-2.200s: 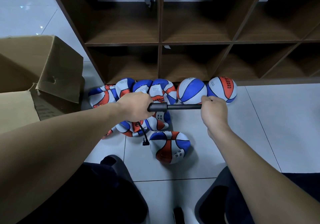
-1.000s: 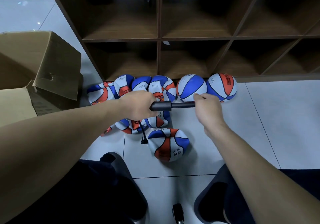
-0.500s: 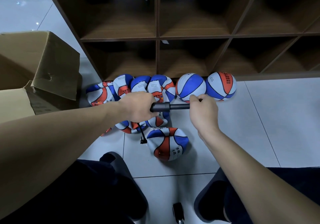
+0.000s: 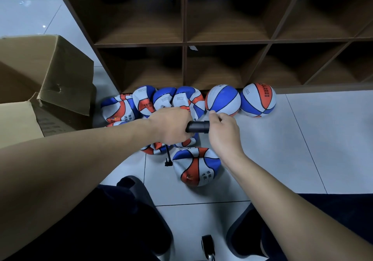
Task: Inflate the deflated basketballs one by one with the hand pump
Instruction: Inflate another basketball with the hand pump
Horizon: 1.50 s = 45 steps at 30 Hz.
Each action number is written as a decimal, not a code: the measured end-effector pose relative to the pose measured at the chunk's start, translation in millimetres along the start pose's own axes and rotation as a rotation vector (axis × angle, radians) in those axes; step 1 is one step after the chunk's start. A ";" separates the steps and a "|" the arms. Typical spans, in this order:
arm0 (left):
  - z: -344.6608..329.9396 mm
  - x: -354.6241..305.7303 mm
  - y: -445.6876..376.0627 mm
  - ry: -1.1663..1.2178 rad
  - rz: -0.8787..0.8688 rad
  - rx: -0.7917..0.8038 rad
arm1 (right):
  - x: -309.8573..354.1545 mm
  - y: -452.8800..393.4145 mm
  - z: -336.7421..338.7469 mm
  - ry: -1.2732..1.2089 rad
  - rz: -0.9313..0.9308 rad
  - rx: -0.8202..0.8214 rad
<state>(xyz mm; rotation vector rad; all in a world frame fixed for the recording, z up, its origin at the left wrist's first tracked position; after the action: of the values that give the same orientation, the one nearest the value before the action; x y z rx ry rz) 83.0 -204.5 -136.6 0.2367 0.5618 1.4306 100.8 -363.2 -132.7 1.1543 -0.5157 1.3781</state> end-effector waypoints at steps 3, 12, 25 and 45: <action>1.3 1.0 -0.2 0.028 -0.040 0.026 | 1.6 -6.2 1.3 0.079 0.017 0.028; -6.3 55.2 1.5 0.140 0.028 0.118 | -22.5 -37.2 63.4 -0.033 -0.104 -0.097; 4.6 23.1 4.8 0.019 0.029 0.025 | -8.8 -12.6 23.6 -0.012 -0.030 -0.053; 6.7 16.9 -3.7 0.123 0.001 0.027 | -3.5 -26.1 33.1 -0.063 -0.082 -0.018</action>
<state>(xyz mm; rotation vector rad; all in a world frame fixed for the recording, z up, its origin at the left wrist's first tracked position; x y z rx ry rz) 90.2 -187.4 -136.4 0.1712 0.6818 1.4455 135.1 -388.0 -130.7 1.1946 -0.5192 1.2681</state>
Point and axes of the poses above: each hand's wrist, its own y-axis away from the middle knuckle, its own z-axis out of the back of the hand, x = y × z, the point moved 9 cm from there along -y, towards the middle knuckle, and after that the axes turned 8 degrees about x, right-handed, at the moved point
